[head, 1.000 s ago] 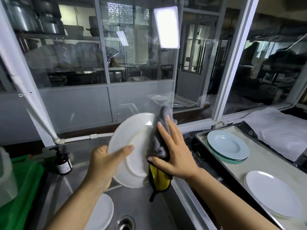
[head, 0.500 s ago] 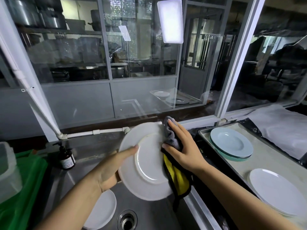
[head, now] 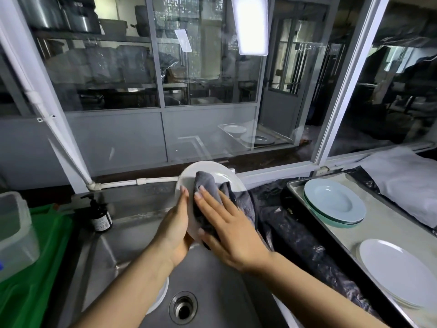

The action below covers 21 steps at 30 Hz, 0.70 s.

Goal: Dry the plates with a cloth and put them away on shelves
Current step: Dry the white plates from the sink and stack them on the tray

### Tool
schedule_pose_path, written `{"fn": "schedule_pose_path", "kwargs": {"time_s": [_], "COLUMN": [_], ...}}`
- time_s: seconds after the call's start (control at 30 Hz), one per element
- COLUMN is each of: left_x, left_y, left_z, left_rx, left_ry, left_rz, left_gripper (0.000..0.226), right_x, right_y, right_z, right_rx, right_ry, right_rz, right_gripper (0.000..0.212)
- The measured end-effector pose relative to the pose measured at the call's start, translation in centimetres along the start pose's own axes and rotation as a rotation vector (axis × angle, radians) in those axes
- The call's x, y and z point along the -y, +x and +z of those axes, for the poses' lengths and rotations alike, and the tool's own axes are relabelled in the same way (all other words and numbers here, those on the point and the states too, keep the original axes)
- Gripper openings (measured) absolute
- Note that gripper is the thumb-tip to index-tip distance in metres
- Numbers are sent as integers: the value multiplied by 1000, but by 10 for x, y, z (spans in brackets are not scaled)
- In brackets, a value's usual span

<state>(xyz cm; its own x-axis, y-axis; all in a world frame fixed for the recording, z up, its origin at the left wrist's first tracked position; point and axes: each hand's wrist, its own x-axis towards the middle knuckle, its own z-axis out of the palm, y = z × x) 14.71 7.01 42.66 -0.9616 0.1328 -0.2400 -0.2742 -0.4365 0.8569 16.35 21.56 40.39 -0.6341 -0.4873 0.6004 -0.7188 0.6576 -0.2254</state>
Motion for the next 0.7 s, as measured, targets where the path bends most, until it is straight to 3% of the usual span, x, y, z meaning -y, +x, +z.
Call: {"fn": "schedule_pose_path", "kwargs": {"time_s": [0.13,0.27,0.7], "left_x": [6,11,15], "left_y": [-6,-8,-16], "left_z": [6,7,-8], "left_rx": [-60,-77,13], "left_ry": [-82,-146,-47], "left_rz": [-50,-109,-16], "left_gripper": [59,72,47], "right_x": [10,-3,-53], "right_y": [-14,-31,-36], "right_z": [15,14,-26], "right_rx": [-96,-20,-67], "right_ry": [-241,-349,-128], "right_rz": [-78,-203,19], "right_gripper": [57,59,60]}}
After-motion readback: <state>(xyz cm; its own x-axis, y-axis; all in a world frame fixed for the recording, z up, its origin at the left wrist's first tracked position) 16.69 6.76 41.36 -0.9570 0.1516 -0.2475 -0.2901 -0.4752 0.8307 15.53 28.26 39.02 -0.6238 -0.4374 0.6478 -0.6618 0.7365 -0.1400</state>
